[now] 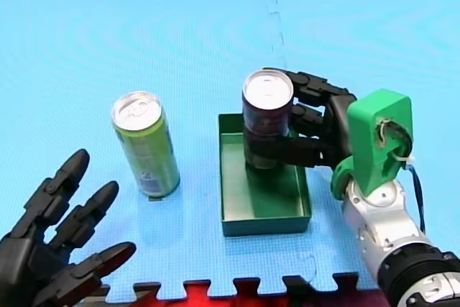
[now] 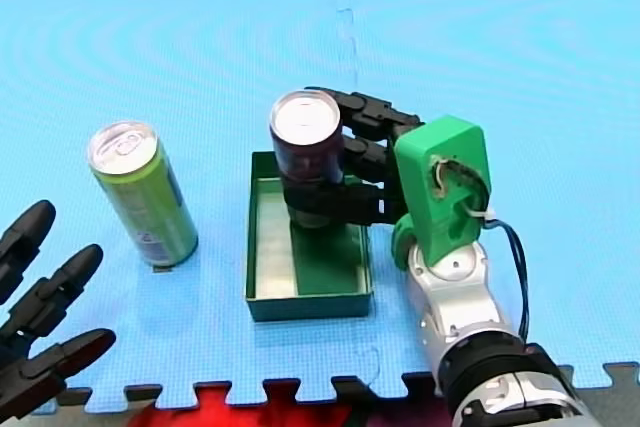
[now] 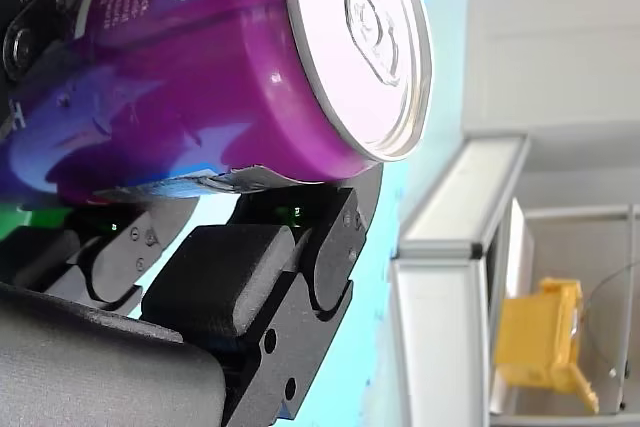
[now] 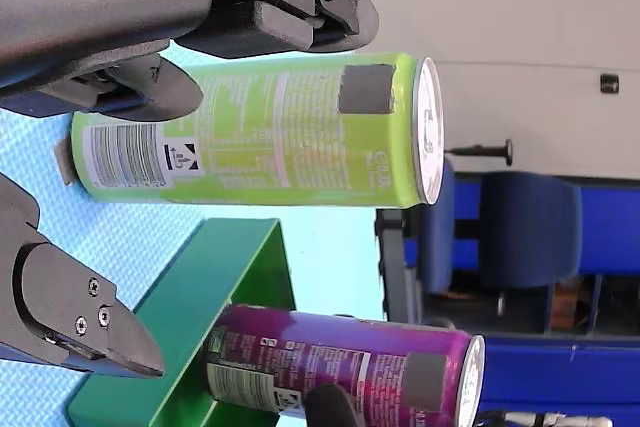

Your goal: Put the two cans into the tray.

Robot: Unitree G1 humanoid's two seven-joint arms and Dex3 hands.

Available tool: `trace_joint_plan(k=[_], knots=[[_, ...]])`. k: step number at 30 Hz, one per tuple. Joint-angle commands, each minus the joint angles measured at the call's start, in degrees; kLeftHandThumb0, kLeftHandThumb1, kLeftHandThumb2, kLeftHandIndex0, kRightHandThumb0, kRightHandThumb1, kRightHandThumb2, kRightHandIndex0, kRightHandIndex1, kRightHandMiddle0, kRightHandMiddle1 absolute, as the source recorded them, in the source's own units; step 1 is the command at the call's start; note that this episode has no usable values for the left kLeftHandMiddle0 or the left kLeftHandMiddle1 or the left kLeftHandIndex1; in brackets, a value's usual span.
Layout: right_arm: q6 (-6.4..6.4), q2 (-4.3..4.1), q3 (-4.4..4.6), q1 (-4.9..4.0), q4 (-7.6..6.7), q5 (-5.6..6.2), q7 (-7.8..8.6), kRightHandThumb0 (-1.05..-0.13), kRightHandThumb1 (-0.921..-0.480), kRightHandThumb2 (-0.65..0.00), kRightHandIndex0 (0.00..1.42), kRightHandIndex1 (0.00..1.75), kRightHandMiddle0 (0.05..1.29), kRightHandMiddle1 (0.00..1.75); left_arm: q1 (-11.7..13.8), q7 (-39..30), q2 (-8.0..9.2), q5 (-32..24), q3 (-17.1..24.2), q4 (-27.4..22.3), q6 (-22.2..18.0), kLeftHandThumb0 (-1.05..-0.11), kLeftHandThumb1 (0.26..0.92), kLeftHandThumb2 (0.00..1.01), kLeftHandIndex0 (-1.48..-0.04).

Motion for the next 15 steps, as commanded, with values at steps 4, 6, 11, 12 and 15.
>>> trace_joint_plan(k=[4,6,11,12,15], knots=[[-1.79,-0.41,-0.52,-0.21,0.4,0.4,0.28,-0.36,-0.779,-0.001,1.36,0.0,1.21,0.0,0.27,0.0,0.35,-0.27,0.31,-0.36,-0.01,-0.819,0.686,0.0,-0.27],[-2.1,-0.47,-0.57,-0.22,0.57,0.3,0.2,-0.361,-0.78,-0.001,1.36,0.0,1.21,0.0,0.35,0.01,0.35,-0.35,0.3,-0.55,0.05,-0.815,0.684,0.0,-0.27],[-2.4,-0.68,-0.67,-0.3,0.77,0.23,0.14,-0.361,-0.781,-0.001,1.36,0.0,1.21,0.0,0.68,0.15,0.17,-0.31,0.11,-1.11,0.07,-0.801,0.68,0.0,-0.27],[-2.41,-0.72,-0.69,-0.32,0.81,0.23,0.14,-0.361,-0.781,-0.001,1.36,0.0,1.21,0.0,0.75,0.22,0.06,-0.28,0.07,-1.2,0.03,-0.798,0.679,0.0,-0.27],[-2.35,-0.85,-0.74,-0.4,0.86,0.2,0.07,-0.361,-0.782,-0.001,1.36,0.0,1.21,0.0,0.84,0.61,-0.2,-0.23,-0.01,-1.54,0.15,-0.791,0.678,0.0,-0.27]])
